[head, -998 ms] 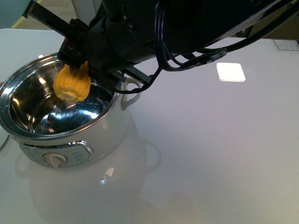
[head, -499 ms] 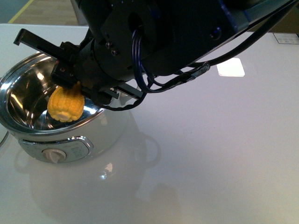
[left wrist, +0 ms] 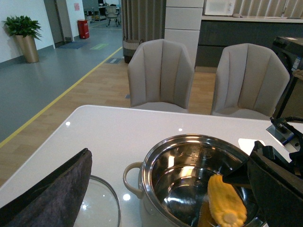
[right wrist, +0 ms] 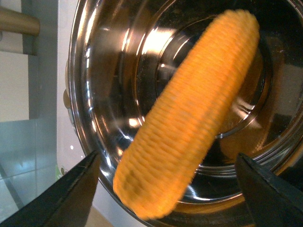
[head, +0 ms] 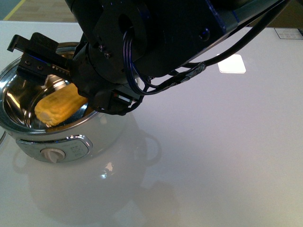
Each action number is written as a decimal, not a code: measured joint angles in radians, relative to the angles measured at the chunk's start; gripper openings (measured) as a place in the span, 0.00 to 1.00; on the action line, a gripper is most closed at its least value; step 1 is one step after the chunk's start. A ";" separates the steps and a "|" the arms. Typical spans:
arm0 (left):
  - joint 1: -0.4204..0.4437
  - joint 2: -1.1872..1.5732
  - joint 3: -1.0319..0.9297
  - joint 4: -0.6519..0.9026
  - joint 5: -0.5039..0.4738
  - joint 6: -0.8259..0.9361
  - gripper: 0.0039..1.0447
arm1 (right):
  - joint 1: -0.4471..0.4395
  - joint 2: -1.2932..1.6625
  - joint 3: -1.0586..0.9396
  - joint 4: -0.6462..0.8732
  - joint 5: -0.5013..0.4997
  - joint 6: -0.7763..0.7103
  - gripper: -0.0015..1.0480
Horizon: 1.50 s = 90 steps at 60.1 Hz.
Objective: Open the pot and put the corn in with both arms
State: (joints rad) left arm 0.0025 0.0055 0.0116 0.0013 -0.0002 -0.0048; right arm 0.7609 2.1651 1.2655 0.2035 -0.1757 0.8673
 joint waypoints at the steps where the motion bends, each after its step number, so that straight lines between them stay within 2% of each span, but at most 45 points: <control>1: 0.000 0.000 0.000 0.000 0.000 0.000 0.94 | 0.000 0.000 0.000 0.001 0.000 0.000 0.85; 5: 0.000 0.000 0.000 0.000 0.000 0.000 0.94 | -0.003 -0.002 0.000 0.005 0.002 0.001 0.93; 18: 0.000 0.000 0.000 0.000 0.000 0.000 0.94 | -0.043 -0.058 -0.051 0.053 0.051 0.019 0.92; 31: 0.000 0.000 0.000 0.000 0.000 0.000 0.94 | -0.175 -0.227 -0.205 0.146 0.164 0.050 0.92; 39: 0.000 0.000 0.000 0.000 0.000 0.000 0.94 | -0.262 -0.376 -0.317 0.131 0.259 -0.019 0.92; 54: 0.000 0.000 0.000 0.000 0.000 0.000 0.94 | -0.357 -0.667 -0.536 0.090 0.426 -0.205 0.92; 67: 0.000 0.000 0.000 0.000 0.000 0.000 0.94 | -0.440 -1.059 -0.749 -0.030 0.563 -0.347 0.92; 77: 0.000 0.000 0.000 0.000 0.000 0.000 0.94 | -0.435 -1.389 -0.867 -0.195 0.669 -0.456 0.92; 87: 0.000 0.000 0.000 0.000 0.000 0.000 0.94 | -0.443 -1.560 -0.902 -0.289 0.664 -0.505 0.92; 90: 0.000 0.000 0.000 0.000 0.000 0.000 0.94 | -0.455 -1.588 -0.913 -0.268 0.641 -0.526 0.90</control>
State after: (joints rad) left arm 0.0025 0.0055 0.0116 0.0013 -0.0002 -0.0048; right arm 0.3054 0.5766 0.3527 -0.0643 0.4656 0.3412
